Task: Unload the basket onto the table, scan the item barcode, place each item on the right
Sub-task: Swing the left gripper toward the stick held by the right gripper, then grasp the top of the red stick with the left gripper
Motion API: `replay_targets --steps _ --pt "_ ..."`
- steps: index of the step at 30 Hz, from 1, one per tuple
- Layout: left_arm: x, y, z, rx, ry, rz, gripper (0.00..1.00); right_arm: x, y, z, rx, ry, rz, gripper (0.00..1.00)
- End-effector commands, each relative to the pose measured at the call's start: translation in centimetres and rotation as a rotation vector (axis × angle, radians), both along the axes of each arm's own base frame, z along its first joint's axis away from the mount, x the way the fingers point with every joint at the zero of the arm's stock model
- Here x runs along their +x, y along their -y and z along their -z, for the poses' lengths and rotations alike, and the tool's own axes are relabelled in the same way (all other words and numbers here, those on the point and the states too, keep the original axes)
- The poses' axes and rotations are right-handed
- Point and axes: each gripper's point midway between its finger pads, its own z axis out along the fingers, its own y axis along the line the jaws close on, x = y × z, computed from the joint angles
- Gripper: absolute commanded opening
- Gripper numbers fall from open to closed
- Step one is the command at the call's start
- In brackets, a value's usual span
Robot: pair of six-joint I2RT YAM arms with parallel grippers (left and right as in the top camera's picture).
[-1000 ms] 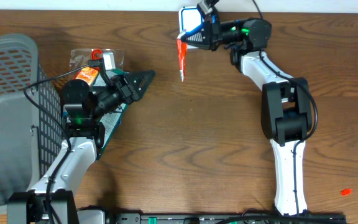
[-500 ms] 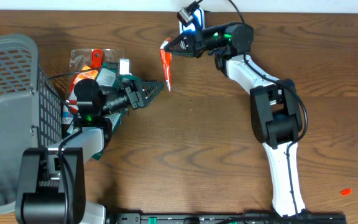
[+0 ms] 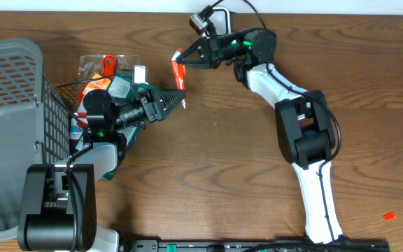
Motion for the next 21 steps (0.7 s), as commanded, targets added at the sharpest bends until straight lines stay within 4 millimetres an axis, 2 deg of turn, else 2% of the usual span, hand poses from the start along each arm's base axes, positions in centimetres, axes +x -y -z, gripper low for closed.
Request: replay_targets --steps 1,5,9,21 --pt "0.2 -0.1 0.0 0.0 0.012 -0.013 0.82 -1.4 -1.2 -0.3 -0.007 0.004 -0.04 0.01" --pt "0.5 -0.2 -0.3 -0.001 0.03 -0.029 0.81 -1.7 -1.6 -0.3 -0.008 0.001 -0.05 0.01" --pt "0.7 -0.4 -0.4 -0.002 0.04 -0.044 0.72 -1.7 -1.6 -0.3 -0.008 0.001 -0.05 0.01" --pt "2.0 -2.4 -0.5 -0.004 0.04 -0.128 0.71 -1.4 -1.3 -0.3 -0.008 0.002 -0.043 0.01"
